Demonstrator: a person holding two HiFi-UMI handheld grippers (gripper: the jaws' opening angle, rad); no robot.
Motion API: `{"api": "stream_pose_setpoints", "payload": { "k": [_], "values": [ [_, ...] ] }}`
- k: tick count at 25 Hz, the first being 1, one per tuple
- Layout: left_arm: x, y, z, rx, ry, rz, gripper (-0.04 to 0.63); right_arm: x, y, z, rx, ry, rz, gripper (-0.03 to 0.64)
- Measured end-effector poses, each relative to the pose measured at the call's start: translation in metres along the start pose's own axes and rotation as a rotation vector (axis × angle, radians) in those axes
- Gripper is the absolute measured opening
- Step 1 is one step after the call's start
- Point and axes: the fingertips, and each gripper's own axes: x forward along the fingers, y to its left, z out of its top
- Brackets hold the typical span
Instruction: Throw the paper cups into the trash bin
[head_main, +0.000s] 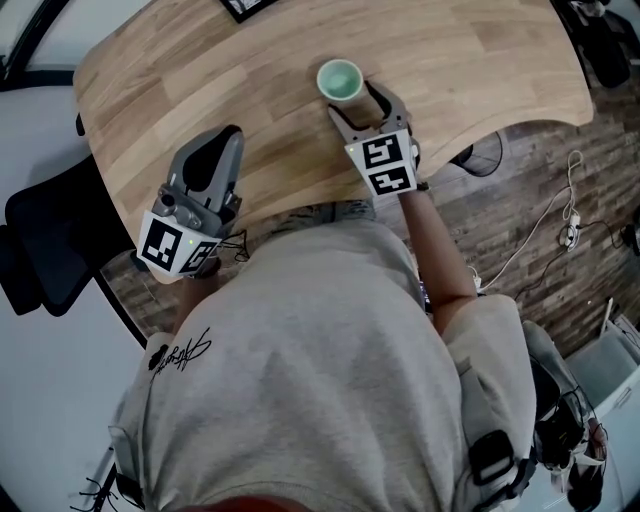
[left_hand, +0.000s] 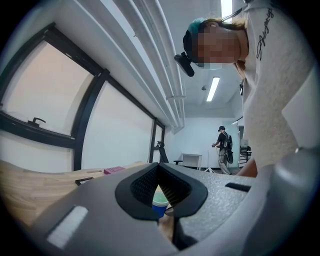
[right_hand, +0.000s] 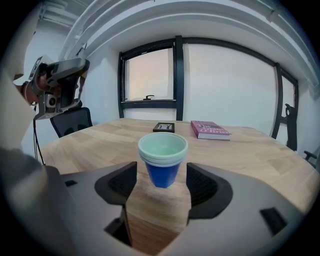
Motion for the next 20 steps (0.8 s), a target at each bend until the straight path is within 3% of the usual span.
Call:
{"api": "stream_pose_setpoints", "payload": {
  "k": [20],
  "values": [
    [-0.021,0.013,0.0,0.007,0.006,0.086,0.003,0.036,0.0,-0.01,-0.016,0.033,0.023,0.282]
  ]
}}
